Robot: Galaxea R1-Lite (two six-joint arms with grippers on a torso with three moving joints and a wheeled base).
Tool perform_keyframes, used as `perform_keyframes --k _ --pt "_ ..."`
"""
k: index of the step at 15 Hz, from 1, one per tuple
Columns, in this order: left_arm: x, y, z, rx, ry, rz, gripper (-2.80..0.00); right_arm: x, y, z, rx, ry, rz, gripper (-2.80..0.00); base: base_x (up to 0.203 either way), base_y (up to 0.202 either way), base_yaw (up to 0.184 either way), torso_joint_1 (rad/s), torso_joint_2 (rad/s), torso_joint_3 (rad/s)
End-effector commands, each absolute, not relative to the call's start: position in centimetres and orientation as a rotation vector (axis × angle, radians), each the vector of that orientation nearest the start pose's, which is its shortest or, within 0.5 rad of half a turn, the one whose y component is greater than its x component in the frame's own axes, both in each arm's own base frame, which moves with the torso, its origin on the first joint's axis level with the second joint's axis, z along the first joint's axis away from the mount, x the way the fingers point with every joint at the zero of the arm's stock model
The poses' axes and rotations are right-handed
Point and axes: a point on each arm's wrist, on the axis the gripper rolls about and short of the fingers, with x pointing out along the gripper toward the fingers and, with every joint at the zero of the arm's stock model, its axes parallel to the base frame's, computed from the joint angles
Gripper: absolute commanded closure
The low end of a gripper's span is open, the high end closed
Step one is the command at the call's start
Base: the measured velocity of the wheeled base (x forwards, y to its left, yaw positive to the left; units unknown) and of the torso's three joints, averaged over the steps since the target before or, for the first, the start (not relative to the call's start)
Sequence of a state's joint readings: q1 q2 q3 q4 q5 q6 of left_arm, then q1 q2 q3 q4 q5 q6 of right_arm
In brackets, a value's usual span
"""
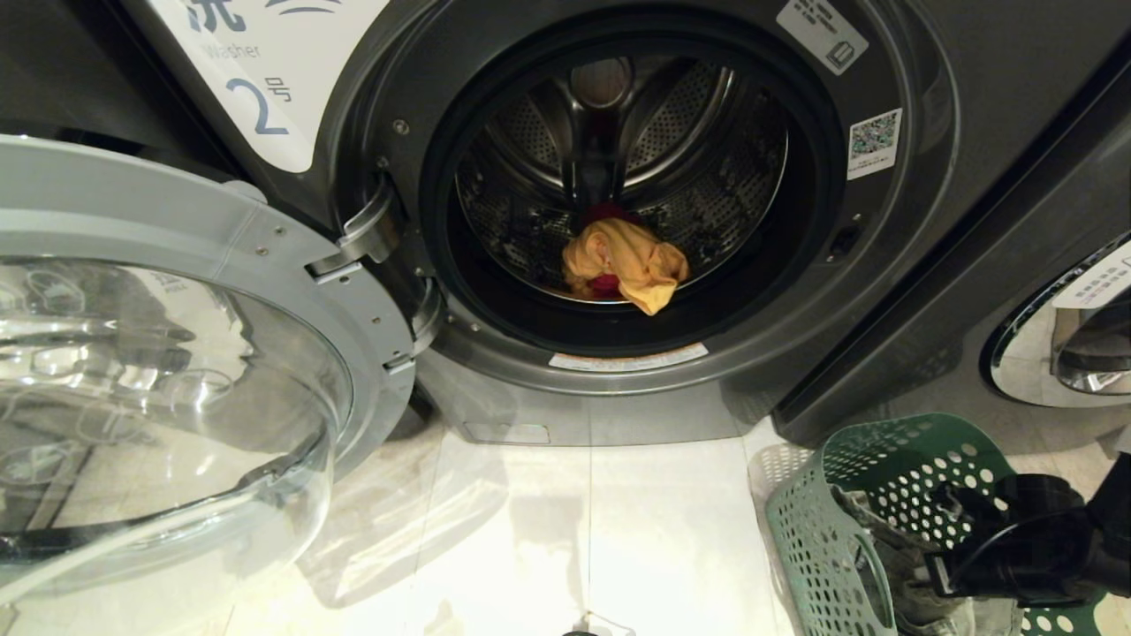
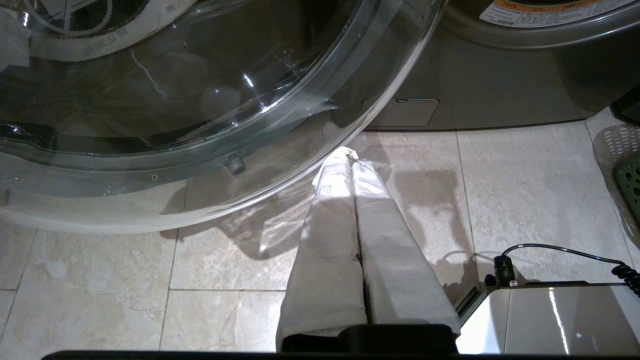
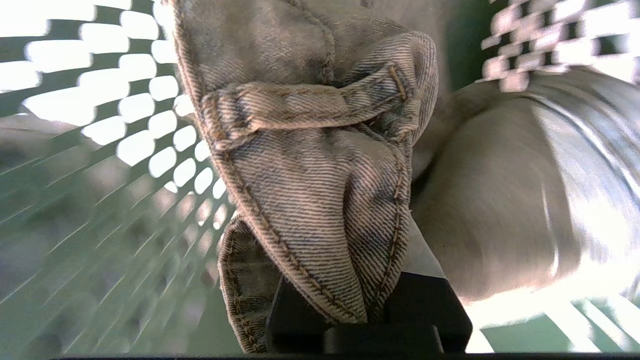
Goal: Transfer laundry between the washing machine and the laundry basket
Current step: Pick a cloth and place it into the basket
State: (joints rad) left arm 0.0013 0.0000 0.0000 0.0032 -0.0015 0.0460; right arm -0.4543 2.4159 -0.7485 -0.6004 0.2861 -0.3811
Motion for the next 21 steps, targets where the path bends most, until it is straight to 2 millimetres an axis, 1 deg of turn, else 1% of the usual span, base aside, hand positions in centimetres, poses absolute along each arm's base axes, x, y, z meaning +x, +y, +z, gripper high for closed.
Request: perform_keyframes --k 1,3,5,7,8,9,11,12,14,16,17,20,21 --pt "-2.3 0.0 7.5 0.046 0.005 0.000 0.00 27.7 -13.2 1.0 -0.043 0.837 0.010 0.00 0.000 0.000 0.000 0.000 0.00 0.000" --pt "-2.3 0.0 7.5 0.046 0.005 0.000 0.00 24.9 -11.9 5.9 -0.110 0.714 0.015 0.00 0.000 0.000 0.000 0.000 0.00 0.000" --pt "-2.3 0.0 7.5 0.046 0.005 0.000 0.00 22.1 -10.1 10.4 -0.187 0.551 0.066 0.00 0.000 0.000 0.000 0.000 0.00 0.000" --pt "-2.3 0.0 7.5 0.046 0.005 0.000 0.00 19.9 -7.4 14.2 -0.268 0.380 0.152 0.00 0.000 0.000 0.000 0.000 0.00 0.000" --pt "-2.3 0.0 7.5 0.046 0.005 0.000 0.00 19.1 -5.4 15.9 -0.307 0.289 0.226 0.00 0.000 0.000 0.000 0.000 0.00 0.000" --pt "-2.3 0.0 7.5 0.046 0.005 0.000 0.00 18.5 -3.0 17.3 -0.334 0.211 0.330 0.00 0.000 0.000 0.000 0.000 0.00 0.000" --pt "-2.3 0.0 7.5 0.046 0.005 0.000 0.00 17.3 1.0 19.3 -0.355 0.092 0.490 0.00 0.000 0.000 0.000 0.000 0.00 0.000" --pt "-2.3 0.0 7.5 0.046 0.005 0.000 0.00 16.7 2.8 20.3 -0.354 0.040 0.552 0.00 0.000 0.000 0.000 0.000 0.00 0.000" --pt "-2.3 0.0 7.5 0.046 0.005 0.000 0.00 15.7 5.8 22.3 -0.336 -0.048 0.622 0.00 0.000 0.000 0.000 0.000 0.00 0.000" --pt "-2.3 0.0 7.5 0.046 0.005 0.000 0.00 15.1 8.1 24.4 -0.312 -0.113 0.620 0.00 0.000 0.000 0.000 0.000 0.00 0.000" --pt "-2.3 0.0 7.5 0.046 0.005 0.000 0.00 15.4 9.0 25.2 -0.303 -0.126 0.592 0.00 0.000 0.000 0.000 0.000 0.00 0.000" --pt "-2.3 0.0 7.5 0.046 0.005 0.000 0.00 18.3 11.0 25.9 -0.296 -0.115 0.542 0.00 0.000 0.000 0.000 0.000 0.00 0.000" --pt "-2.3 0.0 7.5 0.046 0.005 0.000 0.00 19.5 11.7 25.8 -0.292 -0.125 0.535 0.00 0.000 0.000 0.000 0.000 0.00 0.000"
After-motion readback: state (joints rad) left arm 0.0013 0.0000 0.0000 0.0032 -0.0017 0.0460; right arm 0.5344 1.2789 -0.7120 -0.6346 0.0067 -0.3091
